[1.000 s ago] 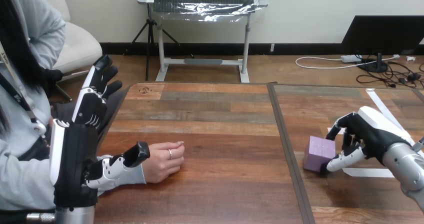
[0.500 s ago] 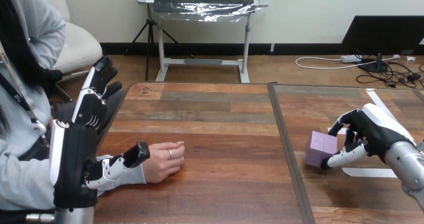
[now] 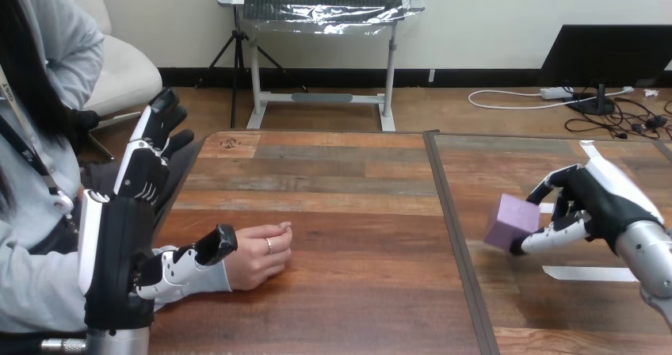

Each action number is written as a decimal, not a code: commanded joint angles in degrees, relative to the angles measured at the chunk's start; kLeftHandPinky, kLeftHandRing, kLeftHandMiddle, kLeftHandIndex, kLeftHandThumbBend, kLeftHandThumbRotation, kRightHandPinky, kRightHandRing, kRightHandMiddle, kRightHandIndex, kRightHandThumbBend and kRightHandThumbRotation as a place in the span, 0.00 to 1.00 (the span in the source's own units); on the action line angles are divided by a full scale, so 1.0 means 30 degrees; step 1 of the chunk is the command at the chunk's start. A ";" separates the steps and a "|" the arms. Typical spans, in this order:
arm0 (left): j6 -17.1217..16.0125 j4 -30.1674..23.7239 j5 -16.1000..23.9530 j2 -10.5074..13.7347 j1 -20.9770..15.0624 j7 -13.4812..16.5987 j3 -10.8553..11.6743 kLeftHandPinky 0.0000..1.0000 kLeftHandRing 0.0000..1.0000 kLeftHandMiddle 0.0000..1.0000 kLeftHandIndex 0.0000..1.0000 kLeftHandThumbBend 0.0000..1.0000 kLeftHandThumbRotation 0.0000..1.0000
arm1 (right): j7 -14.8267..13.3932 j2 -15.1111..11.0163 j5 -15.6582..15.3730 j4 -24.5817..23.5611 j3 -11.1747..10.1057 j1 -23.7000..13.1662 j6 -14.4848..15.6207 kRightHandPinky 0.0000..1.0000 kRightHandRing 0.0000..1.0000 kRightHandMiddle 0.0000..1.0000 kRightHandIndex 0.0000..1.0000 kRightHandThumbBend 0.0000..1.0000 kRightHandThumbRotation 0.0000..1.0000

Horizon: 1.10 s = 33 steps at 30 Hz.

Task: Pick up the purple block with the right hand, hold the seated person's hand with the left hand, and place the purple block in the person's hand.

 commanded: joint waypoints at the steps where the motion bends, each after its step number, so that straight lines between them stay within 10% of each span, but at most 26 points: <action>1: -0.0006 -0.0635 0.0230 0.0199 -0.0743 0.0147 0.0251 0.85 0.92 0.94 0.92 1.00 0.65 | -0.0547 0.0398 0.0668 -0.0653 -0.0748 -0.0581 -0.0207 0.07 0.13 0.18 0.18 0.61 0.00; 22: 0.1334 -0.1093 0.2518 0.0507 -0.0594 0.0977 0.0677 0.86 0.93 0.96 0.94 1.00 0.65 | 0.0853 0.1042 0.2879 -0.1118 -0.2175 -0.0749 -0.1026 0.05 0.10 0.15 0.14 0.58 0.00; 33: 0.2796 -0.1973 0.6071 0.0928 -0.0226 0.2921 0.1440 0.90 0.96 0.97 0.95 1.00 0.66 | 0.1280 0.1499 0.3424 -0.1304 -0.2502 -0.0896 -0.1268 0.05 0.09 0.14 0.13 0.57 0.00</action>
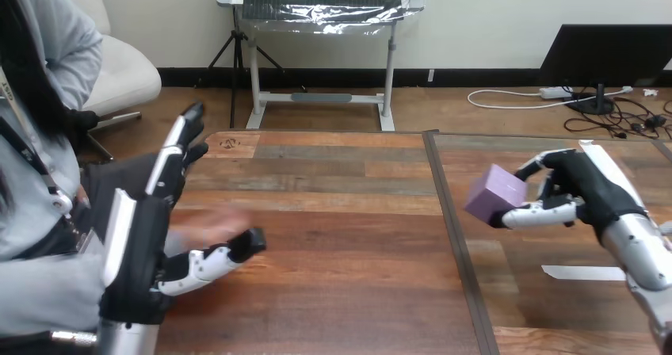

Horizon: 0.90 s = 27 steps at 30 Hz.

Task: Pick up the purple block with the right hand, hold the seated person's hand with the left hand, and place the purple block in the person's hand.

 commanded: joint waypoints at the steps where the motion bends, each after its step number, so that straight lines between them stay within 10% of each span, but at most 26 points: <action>1: 0.0819 -0.1655 0.1562 0.0668 -0.0304 0.1112 0.0498 0.90 0.96 0.97 0.95 1.00 0.65 | 0.0117 0.0477 0.0593 -0.1107 -0.0658 -0.0912 -0.0563 0.05 0.09 0.14 0.13 0.57 0.00; 27: 0.4735 -0.2896 0.6460 0.3327 -0.0589 0.4213 -0.0578 0.92 0.96 0.94 0.96 1.00 0.57 | 0.0526 0.1975 0.1017 -0.2189 -0.0982 -0.0823 -0.1173 0.04 0.08 0.12 0.11 0.58 0.00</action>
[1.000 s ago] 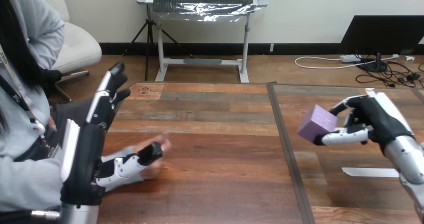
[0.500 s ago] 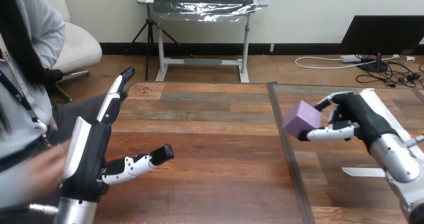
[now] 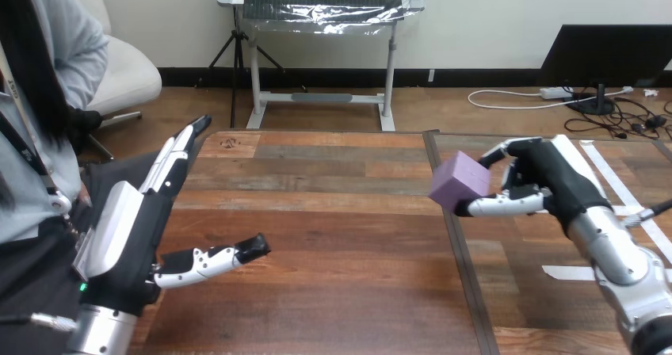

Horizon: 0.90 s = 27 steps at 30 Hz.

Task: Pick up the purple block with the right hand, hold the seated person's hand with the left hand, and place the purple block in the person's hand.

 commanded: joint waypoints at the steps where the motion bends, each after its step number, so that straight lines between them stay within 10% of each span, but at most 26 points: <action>1: 0.0475 -0.0874 0.0362 0.0994 -0.0956 0.0426 -0.0633 0.92 0.96 0.94 0.96 1.00 0.56 | -0.0032 0.0454 0.0475 -0.1322 -0.0458 -0.0809 -0.0447 0.04 0.08 0.12 0.11 0.58 0.00; 27: 0.2346 0.0726 0.1380 0.3936 -0.2115 0.1125 -0.2641 0.90 0.94 0.93 0.93 1.00 0.44 | 0.0486 0.1643 0.1045 -0.2420 -0.0568 -0.0195 -0.0817 0.04 0.08 0.12 0.11 0.56 0.00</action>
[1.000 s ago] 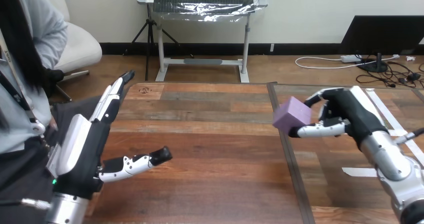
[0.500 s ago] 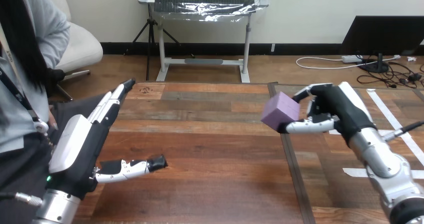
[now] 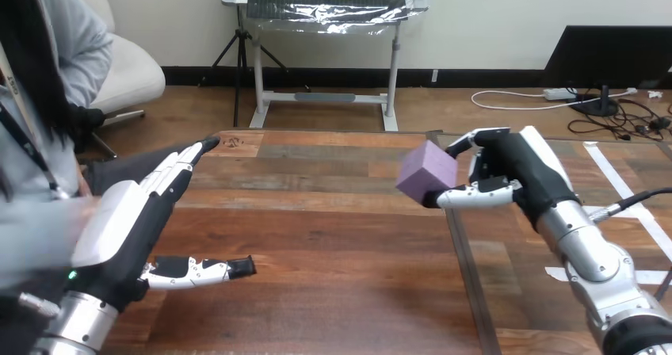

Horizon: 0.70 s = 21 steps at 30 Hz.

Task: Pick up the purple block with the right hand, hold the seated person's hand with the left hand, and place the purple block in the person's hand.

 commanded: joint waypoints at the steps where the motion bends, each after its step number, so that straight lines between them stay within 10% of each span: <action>1: 0.0191 0.0266 0.0364 0.0890 -0.1542 0.0793 -0.0530 0.90 0.94 0.93 0.93 1.00 0.45 | -0.0041 0.0195 0.0345 -0.0948 -0.0429 -0.0406 -0.0702 0.04 0.08 0.12 0.11 0.56 0.00; 21: 0.0714 -0.0211 -0.0258 0.1217 -0.1263 0.0774 -0.0995 0.89 0.95 0.94 0.94 1.00 0.44 | 0.0263 0.0466 0.0397 -0.1108 -0.0491 -0.0263 -0.0485 0.04 0.08 0.13 0.11 0.55 0.00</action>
